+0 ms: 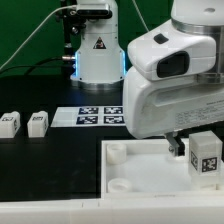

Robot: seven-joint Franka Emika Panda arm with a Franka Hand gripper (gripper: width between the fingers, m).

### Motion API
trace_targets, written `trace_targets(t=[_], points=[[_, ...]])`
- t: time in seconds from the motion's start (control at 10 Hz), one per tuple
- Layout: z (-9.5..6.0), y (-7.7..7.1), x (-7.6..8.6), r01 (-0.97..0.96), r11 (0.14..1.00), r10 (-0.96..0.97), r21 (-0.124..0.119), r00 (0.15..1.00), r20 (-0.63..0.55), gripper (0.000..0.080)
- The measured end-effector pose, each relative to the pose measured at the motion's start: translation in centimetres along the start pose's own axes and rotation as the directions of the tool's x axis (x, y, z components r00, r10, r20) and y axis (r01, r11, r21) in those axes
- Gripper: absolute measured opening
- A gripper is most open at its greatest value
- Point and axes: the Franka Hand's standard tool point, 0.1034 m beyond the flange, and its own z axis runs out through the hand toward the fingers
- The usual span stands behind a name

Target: Assemble one leg

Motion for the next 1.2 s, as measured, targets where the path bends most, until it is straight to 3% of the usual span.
trace_targets(t=[0.3, 0.4, 0.5, 0.6, 0.8, 1.0, 1.1, 1.2], points=[[0.36, 0.08, 0.0, -0.001, 1.0, 0.001, -0.002, 1.0, -0.017, 0.0646], [0.37, 0.09, 0.0, -0.001, 1.0, 0.001, -0.002, 1.0, -0.017, 0.0421], [0.38, 0.07, 0.0, -0.017, 1.0, 0.017, -0.001, 1.0, -0.017, 0.0421], [0.38, 0.04, 0.0, -0.047, 0.999, 0.047, -0.001, 0.999, -0.017, 0.029], [0.39, 0.01, 0.0, -0.093, 0.996, 0.093, 0.001, 0.996, -0.017, 0.0291], [0.4, 0.06, 0.01, -0.296, 0.955, 0.296, 0.004, 0.955, -0.018, 0.0291], [0.44, 0.22, 0.04, -0.464, 0.886, 0.464, 0.027, 0.885, -0.031, 0.0291], [0.45, 0.42, 0.03, -0.638, 0.767, 0.641, 0.069, 0.766, -0.041, 0.0291]])
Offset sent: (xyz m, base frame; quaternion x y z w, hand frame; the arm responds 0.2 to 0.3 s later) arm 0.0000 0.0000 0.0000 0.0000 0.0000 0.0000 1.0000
